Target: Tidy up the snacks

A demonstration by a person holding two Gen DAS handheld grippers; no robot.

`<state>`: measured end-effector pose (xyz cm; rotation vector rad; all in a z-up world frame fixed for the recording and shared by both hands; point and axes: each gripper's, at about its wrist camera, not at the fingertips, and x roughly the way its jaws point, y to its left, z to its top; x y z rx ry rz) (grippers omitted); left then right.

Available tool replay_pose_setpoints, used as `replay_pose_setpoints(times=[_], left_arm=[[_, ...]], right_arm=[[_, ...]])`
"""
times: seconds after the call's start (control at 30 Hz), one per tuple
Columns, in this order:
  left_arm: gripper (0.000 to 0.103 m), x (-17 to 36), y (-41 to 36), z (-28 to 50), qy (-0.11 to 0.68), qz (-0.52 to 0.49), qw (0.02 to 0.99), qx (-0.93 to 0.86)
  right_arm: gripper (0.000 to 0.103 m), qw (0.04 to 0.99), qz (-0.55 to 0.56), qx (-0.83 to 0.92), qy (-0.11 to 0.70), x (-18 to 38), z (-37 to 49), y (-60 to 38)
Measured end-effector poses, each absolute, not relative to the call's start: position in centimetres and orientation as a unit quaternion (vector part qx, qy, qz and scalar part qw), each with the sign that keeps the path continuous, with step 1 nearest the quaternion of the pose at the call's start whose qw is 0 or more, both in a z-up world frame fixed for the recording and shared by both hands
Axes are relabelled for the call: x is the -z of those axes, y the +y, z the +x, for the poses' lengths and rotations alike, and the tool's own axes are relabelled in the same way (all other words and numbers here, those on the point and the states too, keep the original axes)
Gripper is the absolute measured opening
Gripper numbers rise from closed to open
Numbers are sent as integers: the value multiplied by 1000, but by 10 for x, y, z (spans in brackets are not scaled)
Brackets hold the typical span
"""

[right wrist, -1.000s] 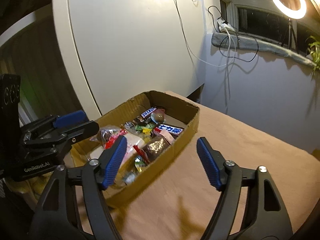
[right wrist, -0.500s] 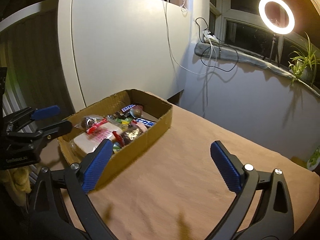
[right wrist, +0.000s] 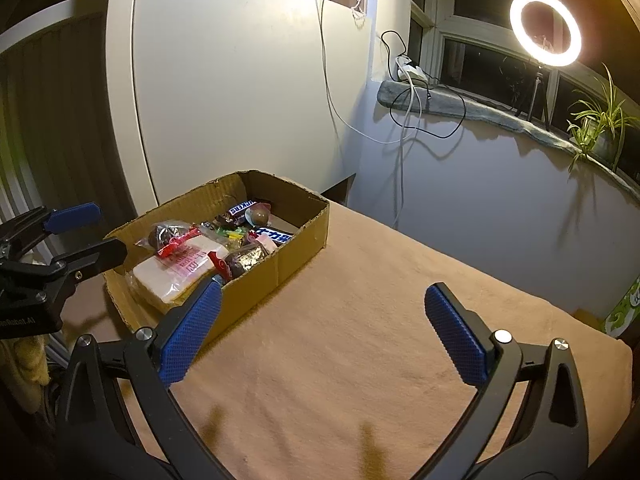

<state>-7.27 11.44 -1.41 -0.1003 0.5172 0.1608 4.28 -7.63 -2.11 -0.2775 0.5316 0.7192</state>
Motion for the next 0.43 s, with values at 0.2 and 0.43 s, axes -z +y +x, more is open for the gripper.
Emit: replay_pose_setpoints(times=[0.2,0.43], left_arm=[[80,15,114,-73,256,-49,962,-79],[80,15,114,-74,248,-49,964,-79]], right_arm=[[103,892,-136,-346,258,23,43,-76],[103,891,-143,-343,262,27,45,-76]])
